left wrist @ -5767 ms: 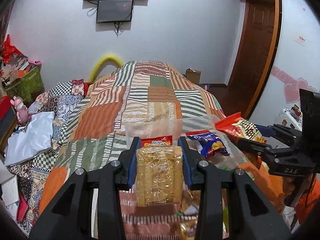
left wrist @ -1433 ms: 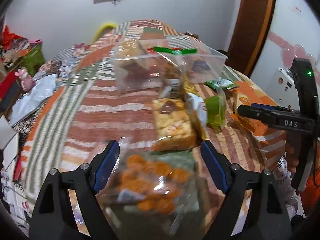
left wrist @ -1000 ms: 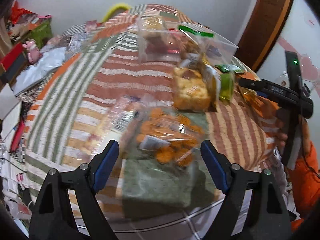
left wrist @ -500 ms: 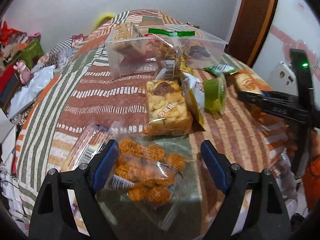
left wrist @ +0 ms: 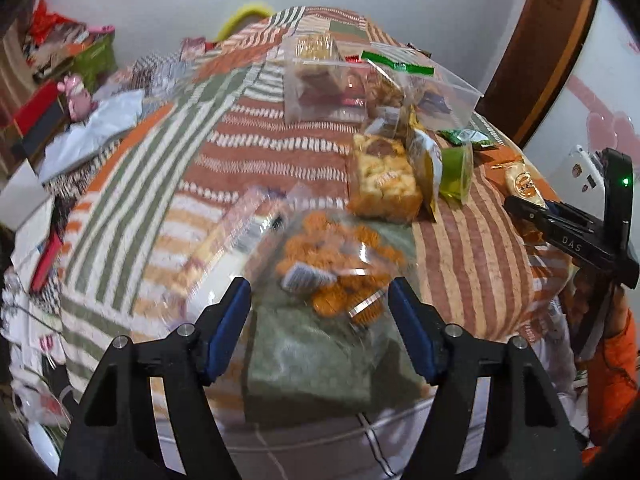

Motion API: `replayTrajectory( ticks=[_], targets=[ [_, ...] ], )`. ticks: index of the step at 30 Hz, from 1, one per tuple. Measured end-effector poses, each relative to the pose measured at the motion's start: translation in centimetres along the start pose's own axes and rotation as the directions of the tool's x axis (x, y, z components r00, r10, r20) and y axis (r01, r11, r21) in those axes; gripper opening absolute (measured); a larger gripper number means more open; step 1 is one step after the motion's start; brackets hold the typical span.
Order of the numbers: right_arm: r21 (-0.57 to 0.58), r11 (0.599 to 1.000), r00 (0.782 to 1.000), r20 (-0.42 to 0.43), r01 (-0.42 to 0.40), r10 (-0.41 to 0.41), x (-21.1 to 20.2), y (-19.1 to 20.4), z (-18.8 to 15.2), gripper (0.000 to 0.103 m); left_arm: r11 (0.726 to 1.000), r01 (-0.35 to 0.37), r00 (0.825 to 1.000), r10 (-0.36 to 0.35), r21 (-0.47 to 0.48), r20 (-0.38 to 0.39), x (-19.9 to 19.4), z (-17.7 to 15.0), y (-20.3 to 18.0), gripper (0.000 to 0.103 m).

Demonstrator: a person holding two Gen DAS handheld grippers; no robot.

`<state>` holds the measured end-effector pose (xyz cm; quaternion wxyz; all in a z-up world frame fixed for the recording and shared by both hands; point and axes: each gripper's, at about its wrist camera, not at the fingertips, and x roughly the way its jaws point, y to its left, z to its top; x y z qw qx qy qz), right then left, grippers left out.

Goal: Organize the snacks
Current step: 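Grasp the orange cracker pack with left tool while right tool grasps rice-cake pack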

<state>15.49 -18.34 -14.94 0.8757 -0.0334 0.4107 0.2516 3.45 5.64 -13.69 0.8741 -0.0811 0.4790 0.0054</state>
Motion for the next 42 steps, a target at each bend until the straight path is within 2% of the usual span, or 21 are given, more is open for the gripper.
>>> replayTrajectory(
  ticks=[3, 6, 9, 14, 18, 21, 25, 32, 37, 42],
  targets=[
    [0.006, 1.000, 1.000, 0.007, -0.013, 0.013, -0.4, -0.3, -0.4, 0.036, 0.999, 0.044, 0.999, -0.044, -0.027, -0.025, 0.4, -0.4, -0.4, 0.071],
    [0.005, 1.000, 1.000, 0.006, -0.026, 0.026, -0.8, -0.5, -0.9, 0.036, 0.999, 0.026, 0.998, -0.028, -0.033, -0.054, 1.8, -0.1, -0.9, 0.071],
    [0.008, 0.999, 0.999, 0.001, -0.044, 0.044, -1.1, -0.7, -1.2, 0.036, 0.998, 0.036, 0.996, -0.040, -0.048, -0.082, 3.0, 0.4, -1.2, 0.071],
    [0.004, 0.998, 0.998, -0.011, -0.066, 0.066, -1.6, -0.9, -1.6, 0.036, 1.000, 0.006, 0.997, -0.006, 0.006, -0.079, 4.1, 1.9, -2.8, 0.076],
    [-0.002, 0.997, 0.997, -0.022, -0.075, 0.075, -1.8, -0.7, -1.7, 0.036, 1.000, 0.004, 0.997, -0.003, 0.015, -0.081, 4.9, 3.1, -3.1, 0.077],
    [0.013, 0.997, 0.997, -0.024, -0.078, 0.079, -1.9, -1.0, -1.7, 0.037, 1.000, -0.001, 0.997, 0.000, -0.011, -0.076, 5.1, 4.1, -2.5, 0.077],
    [0.044, 0.995, 0.995, -0.020, -0.092, 0.093, -2.1, -1.4, -1.6, 0.047, 0.999, 0.010, 0.999, -0.012, -0.044, -0.048, 4.9, 4.9, -1.8, 0.080],
    [0.053, 0.996, 0.997, -0.006, -0.073, 0.074, -2.2, -1.4, -1.4, 0.047, 0.998, -0.042, 0.998, 0.040, -0.048, -0.041, 6.9, 5.3, -1.7, 0.081],
    [0.038, 0.999, 0.999, -0.022, -0.039, 0.039, -1.8, -1.4, -1.8, 0.047, 0.998, -0.059, 0.998, 0.059, -0.039, -0.002, 7.3, 4.6, -1.4, 0.073],
    [0.028, 0.999, 0.999, -0.014, -0.043, 0.043, -1.9, -1.2, -1.7, 0.039, 0.998, -0.067, 0.997, 0.068, -0.022, 0.031, 6.4, 4.0, -1.1, 0.068]
  ],
)
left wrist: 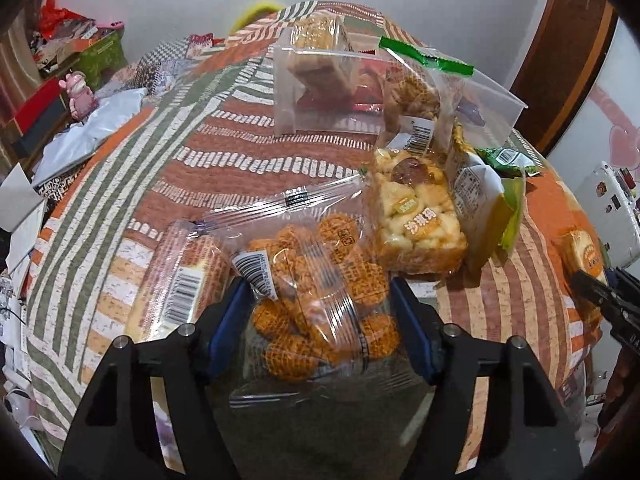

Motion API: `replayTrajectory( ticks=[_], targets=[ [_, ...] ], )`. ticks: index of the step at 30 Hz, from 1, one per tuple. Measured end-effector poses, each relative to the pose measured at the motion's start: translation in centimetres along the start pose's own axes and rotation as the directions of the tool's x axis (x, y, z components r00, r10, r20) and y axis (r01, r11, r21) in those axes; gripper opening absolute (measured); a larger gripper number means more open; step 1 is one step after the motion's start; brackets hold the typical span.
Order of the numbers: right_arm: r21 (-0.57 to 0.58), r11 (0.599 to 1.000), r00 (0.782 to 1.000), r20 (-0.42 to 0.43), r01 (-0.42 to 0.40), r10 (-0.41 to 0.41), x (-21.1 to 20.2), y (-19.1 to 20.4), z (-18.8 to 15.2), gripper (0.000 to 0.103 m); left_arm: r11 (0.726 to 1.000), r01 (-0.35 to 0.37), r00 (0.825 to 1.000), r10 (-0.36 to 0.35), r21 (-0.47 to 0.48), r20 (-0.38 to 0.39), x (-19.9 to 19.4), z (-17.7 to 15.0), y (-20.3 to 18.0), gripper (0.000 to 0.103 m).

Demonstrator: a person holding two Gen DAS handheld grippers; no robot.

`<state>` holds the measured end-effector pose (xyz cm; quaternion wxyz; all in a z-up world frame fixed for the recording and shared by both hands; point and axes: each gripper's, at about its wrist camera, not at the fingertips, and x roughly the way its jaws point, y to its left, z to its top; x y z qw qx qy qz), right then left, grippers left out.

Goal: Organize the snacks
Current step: 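Grasp the orange cracker pack with left tool while right tool grasps rice-cake pack, then carry both packs over the clear box and release them inside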

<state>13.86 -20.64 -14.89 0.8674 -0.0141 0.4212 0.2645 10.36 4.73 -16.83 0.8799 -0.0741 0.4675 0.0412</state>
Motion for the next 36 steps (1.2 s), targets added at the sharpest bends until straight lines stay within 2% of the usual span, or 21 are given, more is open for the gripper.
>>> replayTrajectory(
  ticks=[10, 20, 27, 36],
  targets=[
    [0.023, 0.999, 0.997, 0.068, -0.030, 0.028, -1.6, 0.2, 1.7, 0.037, 0.999, 0.016, 0.993, -0.021, 0.042, 0.120, -4.4, 0.6, -0.1, 0.066],
    [-0.001, 0.999, 0.982, 0.185, -0.032, 0.032, -3.0, 1.3, 6.1, 0.037, 0.994, 0.067, 0.963, -0.087, 0.086, 0.254, -7.8, 6.1, -1.3, 0.066],
    [-0.025, 0.999, 0.967, 0.254, -0.029, 0.034, -2.9, 1.8, 9.8, 0.037, 0.988, 0.076, 0.940, -0.115, 0.131, 0.321, -8.0, 9.8, -2.0, 0.066],
    [-0.069, 0.998, 0.962, 0.270, -0.011, 0.029, 0.1, 2.3, 14.2, 0.037, 0.980, 0.122, 0.940, -0.165, 0.158, 0.298, -4.6, 15.0, -2.5, 0.066]
  ],
)
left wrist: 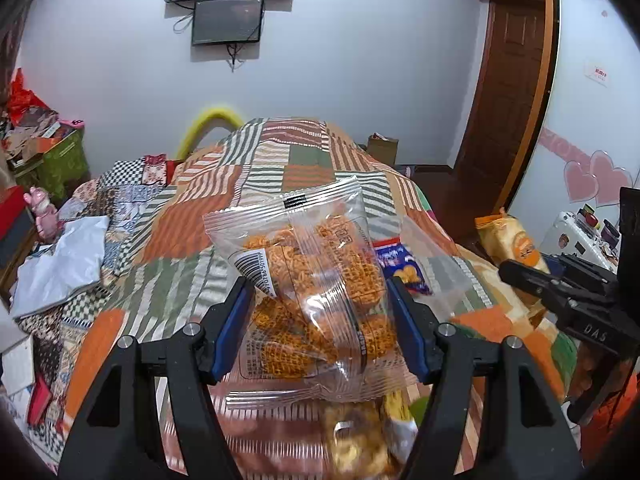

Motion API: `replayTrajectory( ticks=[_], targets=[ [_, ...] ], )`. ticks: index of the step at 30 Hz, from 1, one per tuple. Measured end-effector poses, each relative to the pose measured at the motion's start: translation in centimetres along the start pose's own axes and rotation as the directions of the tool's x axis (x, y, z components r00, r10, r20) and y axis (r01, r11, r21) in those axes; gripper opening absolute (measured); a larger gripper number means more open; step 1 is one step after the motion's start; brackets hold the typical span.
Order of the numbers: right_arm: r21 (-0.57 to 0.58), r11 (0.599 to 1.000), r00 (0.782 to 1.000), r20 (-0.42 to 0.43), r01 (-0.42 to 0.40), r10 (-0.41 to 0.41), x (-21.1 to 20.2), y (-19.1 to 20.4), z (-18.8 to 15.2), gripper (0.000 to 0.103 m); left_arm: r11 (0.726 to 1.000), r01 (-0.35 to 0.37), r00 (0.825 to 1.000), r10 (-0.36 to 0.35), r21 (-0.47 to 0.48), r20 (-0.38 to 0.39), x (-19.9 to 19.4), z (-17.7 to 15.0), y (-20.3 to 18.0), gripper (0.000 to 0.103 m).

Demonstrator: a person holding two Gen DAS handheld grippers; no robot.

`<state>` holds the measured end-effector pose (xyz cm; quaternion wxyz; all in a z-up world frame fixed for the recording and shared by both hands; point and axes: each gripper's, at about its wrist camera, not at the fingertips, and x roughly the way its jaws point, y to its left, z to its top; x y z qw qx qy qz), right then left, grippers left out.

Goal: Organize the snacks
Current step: 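Carry both packs over the clear box and release them inside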

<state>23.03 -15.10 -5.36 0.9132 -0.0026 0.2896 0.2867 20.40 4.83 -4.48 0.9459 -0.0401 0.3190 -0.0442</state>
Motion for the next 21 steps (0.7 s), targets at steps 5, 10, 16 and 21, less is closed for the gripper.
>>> replayTrajectory(
  ticks=[5, 10, 16, 21],
  targets=[
    [-0.008, 1.000, 1.000, -0.026, -0.006, 0.006, 3.1, -0.3, 1.1, 0.037, 0.999, 0.048, 0.998, -0.048, 0.004, -0.046, 3.7, 1.3, -0.2, 0.066],
    [-0.012, 1.000, 0.997, -0.072, -0.008, 0.007, 5.9, -0.8, 1.5, 0.037, 0.997, 0.074, 0.994, -0.072, 0.018, -0.082, 7.2, 2.0, -0.1, 0.066],
    [0.013, 1.000, 0.991, -0.129, -0.017, 0.018, 9.1, -1.3, 1.2, 0.037, 0.997, 0.075, 0.988, -0.075, -0.001, -0.135, 10.7, 2.1, 0.8, 0.066],
    [-0.002, 1.000, 0.985, -0.171, -0.009, 0.009, 10.7, -1.0, 0.5, 0.037, 0.998, 0.052, 0.990, -0.048, 0.029, -0.135, 11.8, 1.8, 0.6, 0.066]
  ],
)
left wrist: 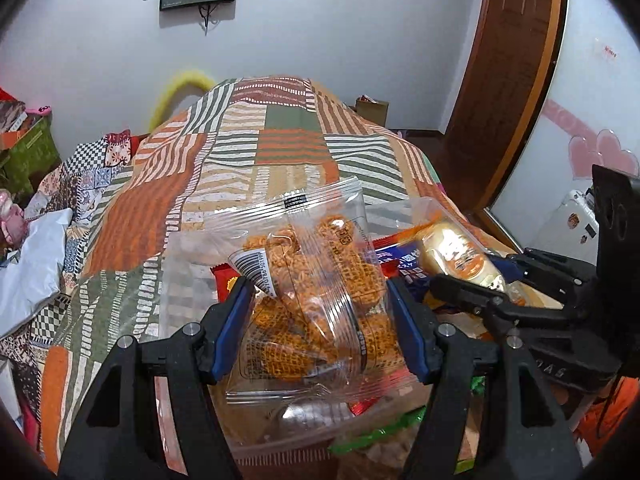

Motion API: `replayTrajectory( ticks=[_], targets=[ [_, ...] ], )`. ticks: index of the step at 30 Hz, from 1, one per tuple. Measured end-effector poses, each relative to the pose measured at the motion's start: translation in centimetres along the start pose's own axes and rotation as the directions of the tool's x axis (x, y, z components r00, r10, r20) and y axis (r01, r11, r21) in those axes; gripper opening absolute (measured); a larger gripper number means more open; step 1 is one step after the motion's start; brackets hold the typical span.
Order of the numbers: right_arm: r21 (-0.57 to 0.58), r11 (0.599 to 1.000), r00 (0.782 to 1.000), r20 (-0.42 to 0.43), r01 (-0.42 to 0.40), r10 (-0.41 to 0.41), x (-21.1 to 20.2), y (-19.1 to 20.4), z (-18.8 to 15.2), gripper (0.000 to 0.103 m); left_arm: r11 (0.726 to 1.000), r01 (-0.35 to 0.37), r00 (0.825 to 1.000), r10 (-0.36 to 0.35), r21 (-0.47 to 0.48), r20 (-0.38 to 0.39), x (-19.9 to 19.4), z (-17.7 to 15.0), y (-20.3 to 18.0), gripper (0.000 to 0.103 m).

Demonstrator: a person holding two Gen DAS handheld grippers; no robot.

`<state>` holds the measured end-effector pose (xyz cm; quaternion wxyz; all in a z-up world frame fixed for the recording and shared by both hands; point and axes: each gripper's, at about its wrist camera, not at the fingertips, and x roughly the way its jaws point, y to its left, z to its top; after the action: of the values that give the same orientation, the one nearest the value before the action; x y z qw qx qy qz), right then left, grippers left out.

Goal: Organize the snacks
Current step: 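Carry both packs over the clear box and release them inside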

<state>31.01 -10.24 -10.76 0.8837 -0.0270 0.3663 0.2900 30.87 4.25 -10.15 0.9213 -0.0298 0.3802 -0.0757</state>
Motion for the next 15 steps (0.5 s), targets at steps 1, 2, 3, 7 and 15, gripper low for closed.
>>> replayTrajectory(
  ticks=[1, 2, 3, 7, 15],
  targets=[
    [-0.004, 1.000, 1.000, -0.006, 0.001, -0.001, 0.2, 0.1, -0.1, 0.037, 1.000, -0.001, 1.000, 0.001, 0.001, 0.000, 0.1, 0.0, 0.0, 0.066],
    [-0.009, 1.000, 1.000, -0.012, 0.002, -0.003, 0.4, 0.1, -0.1, 0.037, 1.000, -0.002, 1.000, 0.002, 0.002, 0.001, 0.1, 0.0, -0.1, 0.066],
    [-0.013, 1.000, 1.000, -0.017, 0.006, -0.006, 0.6, 0.2, -0.1, 0.037, 1.000, -0.003, 1.000, 0.003, 0.003, 0.001, 0.1, 0.0, -0.2, 0.066],
    [-0.030, 0.999, 0.999, -0.030, 0.021, -0.022, 1.0, 0.5, -0.4, 0.037, 0.999, -0.024, 1.000, 0.024, 0.021, -0.005, 0.5, 0.0, -0.6, 0.068],
    [-0.015, 1.000, 0.999, -0.045, 0.017, -0.018, 0.9, 0.2, -0.2, 0.045, 0.998, -0.045, 0.999, 0.045, 0.051, -0.008, 0.3, -0.3, -1.2, 0.069]
  ],
)
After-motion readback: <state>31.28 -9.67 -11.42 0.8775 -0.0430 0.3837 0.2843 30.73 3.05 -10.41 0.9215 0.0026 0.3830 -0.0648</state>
